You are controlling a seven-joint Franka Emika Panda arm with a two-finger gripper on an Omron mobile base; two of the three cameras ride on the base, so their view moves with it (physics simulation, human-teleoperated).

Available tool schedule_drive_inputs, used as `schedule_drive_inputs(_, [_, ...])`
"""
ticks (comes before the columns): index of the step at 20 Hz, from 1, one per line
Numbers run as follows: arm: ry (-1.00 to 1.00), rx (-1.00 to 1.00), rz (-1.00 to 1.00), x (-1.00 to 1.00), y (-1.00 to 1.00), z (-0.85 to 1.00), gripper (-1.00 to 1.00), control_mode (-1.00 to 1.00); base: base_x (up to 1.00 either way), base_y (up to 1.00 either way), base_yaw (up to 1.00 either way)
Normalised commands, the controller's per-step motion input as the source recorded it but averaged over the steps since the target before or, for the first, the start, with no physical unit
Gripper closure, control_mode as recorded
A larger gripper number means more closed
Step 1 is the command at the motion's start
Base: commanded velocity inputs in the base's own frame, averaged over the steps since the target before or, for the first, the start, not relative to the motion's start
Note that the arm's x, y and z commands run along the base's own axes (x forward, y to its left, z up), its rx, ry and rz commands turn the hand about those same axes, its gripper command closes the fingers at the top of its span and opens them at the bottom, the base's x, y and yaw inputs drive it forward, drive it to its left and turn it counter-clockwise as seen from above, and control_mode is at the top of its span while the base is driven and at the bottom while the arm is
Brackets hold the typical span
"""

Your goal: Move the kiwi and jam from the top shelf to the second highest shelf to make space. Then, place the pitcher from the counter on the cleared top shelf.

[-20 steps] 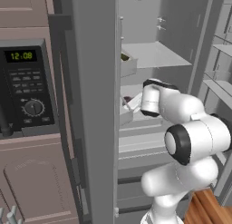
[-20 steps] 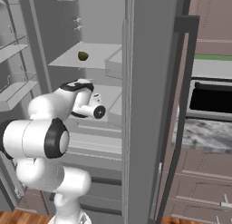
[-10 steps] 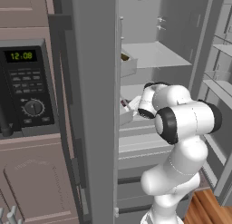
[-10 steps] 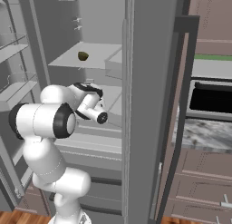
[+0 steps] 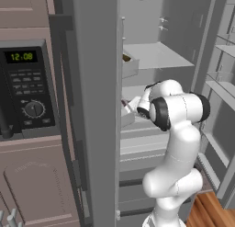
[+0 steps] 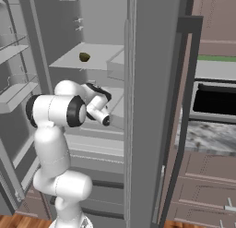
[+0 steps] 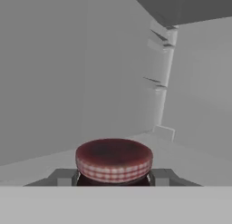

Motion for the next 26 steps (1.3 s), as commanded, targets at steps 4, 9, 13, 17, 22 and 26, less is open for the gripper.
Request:
schedule_drive_inputs(4, [-0.05, 0.00, 0.00, 0.64, 0.00, -0.16, 1.00, -1.00, 0.00, 0.00, 0.00])
schedule_drive_inputs(9, [-0.07, 0.00, 0.00, 0.58, 0.00, -0.16, -1.00, -1.00, 0.00, 0.00, 0.00])
schedule_drive_inputs(13, [-0.11, 0.00, 0.00, 0.21, 0.00, -0.17, -1.00, -1.00, 0.00, 0.00, 0.00])
schedule_drive_inputs(17, [-0.13, 0.00, 0.00, 0.00, 0.00, -0.04, -1.00, -1.00, 0.00, 0.00, 0.00])
schedule_drive_inputs(22, [-0.07, 0.00, 0.00, -0.04, 0.00, 0.00, -1.00, -1.00, 0.00, 0.00, 0.00])
schedule_drive_inputs(26, [0.00, 0.00, 0.00, -0.17, 0.00, 0.20, -1.00, -1.00, 0.00, 0.00, 0.00])
